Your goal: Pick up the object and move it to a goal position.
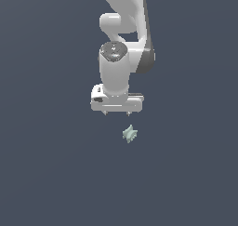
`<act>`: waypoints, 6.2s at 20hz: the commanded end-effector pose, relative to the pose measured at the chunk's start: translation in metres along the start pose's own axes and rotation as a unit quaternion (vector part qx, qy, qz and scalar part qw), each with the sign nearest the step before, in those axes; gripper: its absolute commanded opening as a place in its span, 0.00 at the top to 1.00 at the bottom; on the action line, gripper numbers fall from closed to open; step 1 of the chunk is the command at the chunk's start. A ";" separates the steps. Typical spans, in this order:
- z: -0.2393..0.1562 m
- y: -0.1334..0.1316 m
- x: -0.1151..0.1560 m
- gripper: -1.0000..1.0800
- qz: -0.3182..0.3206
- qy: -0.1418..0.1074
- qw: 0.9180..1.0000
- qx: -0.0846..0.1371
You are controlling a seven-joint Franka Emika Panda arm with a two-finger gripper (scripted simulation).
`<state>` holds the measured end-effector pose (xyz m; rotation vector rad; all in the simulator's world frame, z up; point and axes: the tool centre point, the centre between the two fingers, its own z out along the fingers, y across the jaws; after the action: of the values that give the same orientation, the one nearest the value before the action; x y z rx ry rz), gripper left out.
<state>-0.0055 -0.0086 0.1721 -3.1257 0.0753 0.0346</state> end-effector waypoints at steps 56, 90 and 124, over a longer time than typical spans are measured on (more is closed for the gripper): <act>0.075 -0.062 0.029 0.04 0.348 0.012 0.937 -0.002; 0.130 -0.064 0.030 1.00 0.373 0.013 0.928 -0.002; -0.010 -0.110 -0.076 1.00 0.372 0.013 0.928 -0.002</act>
<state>-0.0695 0.1019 0.1765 -2.8859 1.2392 -0.0004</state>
